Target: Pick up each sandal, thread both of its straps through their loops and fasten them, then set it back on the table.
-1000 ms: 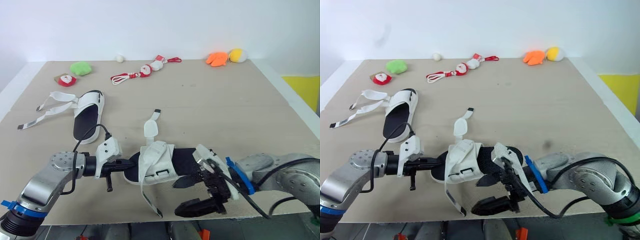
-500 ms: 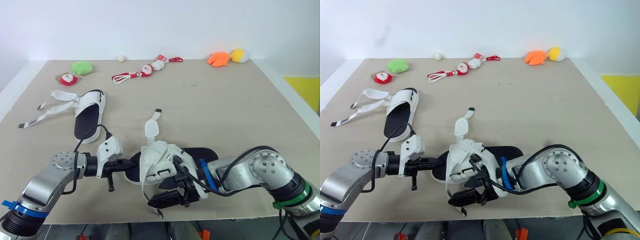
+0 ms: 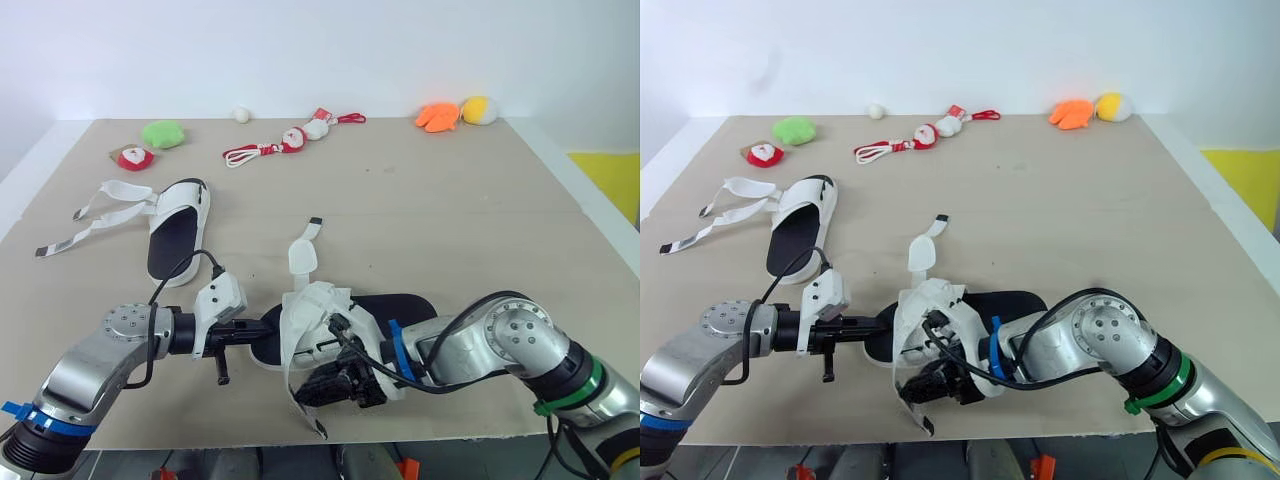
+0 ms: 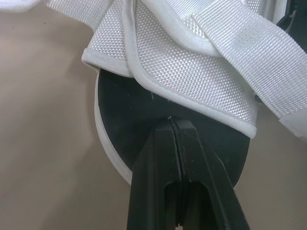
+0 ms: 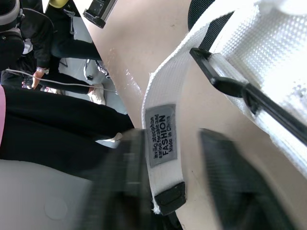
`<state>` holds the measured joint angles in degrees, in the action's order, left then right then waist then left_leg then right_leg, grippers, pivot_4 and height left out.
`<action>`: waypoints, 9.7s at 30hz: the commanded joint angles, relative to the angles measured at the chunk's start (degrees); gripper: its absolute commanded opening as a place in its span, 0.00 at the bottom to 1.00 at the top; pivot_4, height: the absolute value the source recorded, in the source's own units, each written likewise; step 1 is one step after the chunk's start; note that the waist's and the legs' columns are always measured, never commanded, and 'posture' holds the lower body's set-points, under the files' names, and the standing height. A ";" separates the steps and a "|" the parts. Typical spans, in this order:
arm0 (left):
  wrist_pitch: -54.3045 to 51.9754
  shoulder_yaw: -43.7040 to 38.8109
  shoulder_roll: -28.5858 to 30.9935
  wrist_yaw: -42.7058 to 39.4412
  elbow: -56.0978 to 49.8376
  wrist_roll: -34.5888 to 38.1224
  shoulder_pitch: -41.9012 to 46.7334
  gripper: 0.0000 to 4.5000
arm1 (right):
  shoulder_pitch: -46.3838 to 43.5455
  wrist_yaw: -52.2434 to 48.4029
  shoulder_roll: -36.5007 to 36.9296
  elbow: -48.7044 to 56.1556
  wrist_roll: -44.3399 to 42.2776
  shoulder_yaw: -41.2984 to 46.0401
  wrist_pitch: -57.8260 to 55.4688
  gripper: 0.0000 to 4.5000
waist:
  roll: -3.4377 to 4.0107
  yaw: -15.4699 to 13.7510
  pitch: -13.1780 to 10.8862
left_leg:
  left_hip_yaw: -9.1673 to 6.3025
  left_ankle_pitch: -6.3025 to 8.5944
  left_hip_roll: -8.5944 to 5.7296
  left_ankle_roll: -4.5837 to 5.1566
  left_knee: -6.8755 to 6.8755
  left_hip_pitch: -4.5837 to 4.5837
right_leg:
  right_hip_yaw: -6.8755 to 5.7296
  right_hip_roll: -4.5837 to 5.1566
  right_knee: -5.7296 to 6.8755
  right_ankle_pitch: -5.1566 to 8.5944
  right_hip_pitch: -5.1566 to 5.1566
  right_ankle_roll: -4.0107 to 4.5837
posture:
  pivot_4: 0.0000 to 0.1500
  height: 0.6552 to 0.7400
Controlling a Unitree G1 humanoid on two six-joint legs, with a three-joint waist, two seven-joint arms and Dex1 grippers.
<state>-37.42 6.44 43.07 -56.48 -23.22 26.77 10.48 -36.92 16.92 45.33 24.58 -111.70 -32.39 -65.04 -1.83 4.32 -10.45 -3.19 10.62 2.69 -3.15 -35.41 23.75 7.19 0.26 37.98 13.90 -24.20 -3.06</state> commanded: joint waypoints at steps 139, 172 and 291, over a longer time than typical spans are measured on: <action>3.76 3.50 -3.23 -0.32 7.10 -1.83 4.69 0.00 | -15.07 2.14 -10.13 -39.14 -1.30 25.12 -16.10 0.29 | 0.04 0.18 -0.01 | -0.12 -0.12 0.09 0.35 -0.10 0.39 | -0.01 -0.23 -0.05 -0.27 -0.24 -0.08 | 1.00 1.00; 5.82 4.23 -5.16 -0.16 9.19 -3.52 6.48 0.00 | -15.47 -47.33 -6.47 -9.86 47.71 17.60 -10.30 0.80 | 0.09 0.04 -0.04 | -0.11 -0.13 0.09 0.36 -0.10 0.40 | -0.03 -0.22 -0.05 -0.27 -0.27 -0.11 | 1.00 1.00; 6.57 4.21 -8.00 2.67 9.30 -5.27 6.43 0.00 | -23.37 -88.44 -5.81 -24.64 76.73 4.29 -8.72 0.08 | 0.12 0.02 -0.06 | -0.15 -0.11 0.07 0.32 -0.23 0.39 | -0.12 -0.21 -0.02 -0.45 -0.22 -0.47 | 1.00 1.00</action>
<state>-30.72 10.38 35.06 -54.24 -14.54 22.43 17.05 -59.82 -70.87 38.78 -1.37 -35.11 -29.25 -74.35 -1.72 4.34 -10.50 -3.34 10.50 2.75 -2.83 -35.66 24.14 7.09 0.06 37.96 13.45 -24.42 -3.53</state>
